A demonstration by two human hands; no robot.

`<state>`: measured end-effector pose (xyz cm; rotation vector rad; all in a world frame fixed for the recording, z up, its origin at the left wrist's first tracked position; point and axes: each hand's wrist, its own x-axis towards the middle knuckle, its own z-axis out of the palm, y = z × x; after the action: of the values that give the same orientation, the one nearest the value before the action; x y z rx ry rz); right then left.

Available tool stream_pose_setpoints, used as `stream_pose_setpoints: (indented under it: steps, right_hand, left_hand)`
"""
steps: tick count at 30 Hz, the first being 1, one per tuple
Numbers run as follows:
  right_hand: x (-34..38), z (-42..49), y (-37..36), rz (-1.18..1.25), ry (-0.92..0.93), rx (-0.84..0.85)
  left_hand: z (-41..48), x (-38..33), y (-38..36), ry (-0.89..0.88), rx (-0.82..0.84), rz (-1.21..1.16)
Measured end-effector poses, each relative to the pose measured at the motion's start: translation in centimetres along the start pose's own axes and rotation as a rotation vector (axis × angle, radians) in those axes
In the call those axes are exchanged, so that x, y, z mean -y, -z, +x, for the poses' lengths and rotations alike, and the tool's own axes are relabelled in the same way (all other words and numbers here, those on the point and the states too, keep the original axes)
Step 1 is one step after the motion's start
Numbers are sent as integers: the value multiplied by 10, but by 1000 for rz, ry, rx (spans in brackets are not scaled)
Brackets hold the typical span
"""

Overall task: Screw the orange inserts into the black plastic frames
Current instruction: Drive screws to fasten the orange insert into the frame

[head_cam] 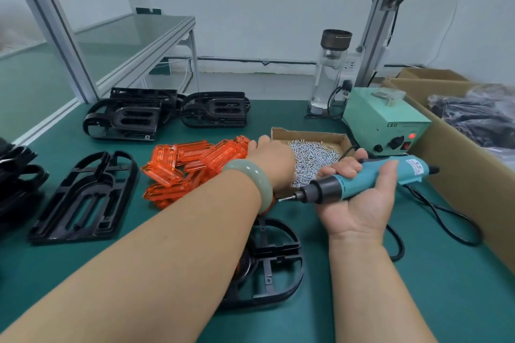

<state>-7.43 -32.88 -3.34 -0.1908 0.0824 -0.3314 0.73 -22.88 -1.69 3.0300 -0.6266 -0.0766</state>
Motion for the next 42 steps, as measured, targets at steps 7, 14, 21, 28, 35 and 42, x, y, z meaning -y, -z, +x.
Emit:
stream_pose_setpoints:
  steps: [7, 14, 21, 28, 35, 42]
  right_hand:
    - [-2, 0, 0, -21, -3, 6]
    - [-5, -2, -4, -45, -8, -10]
    - [-13, -9, -8, -114, 16, -42]
    - [-22, -20, -11, -125, 43, -32]
    - [-31, -46, -27, -190, 95, 38]
    - [-37, -76, -41, -252, 187, 45]
  left_hand:
    - [-6, 11, 6, -63, -260, -343]
    - [-47, 53, 37, 231, -413, -1437]
    - [-124, 104, 15, 383, -542, -1669]
    - [-160, 104, -10, 363, -679, -1777]
    - [-177, 80, -12, 313, -610, -1878]
    - [-197, 66, -3, 360, -512, -1954]
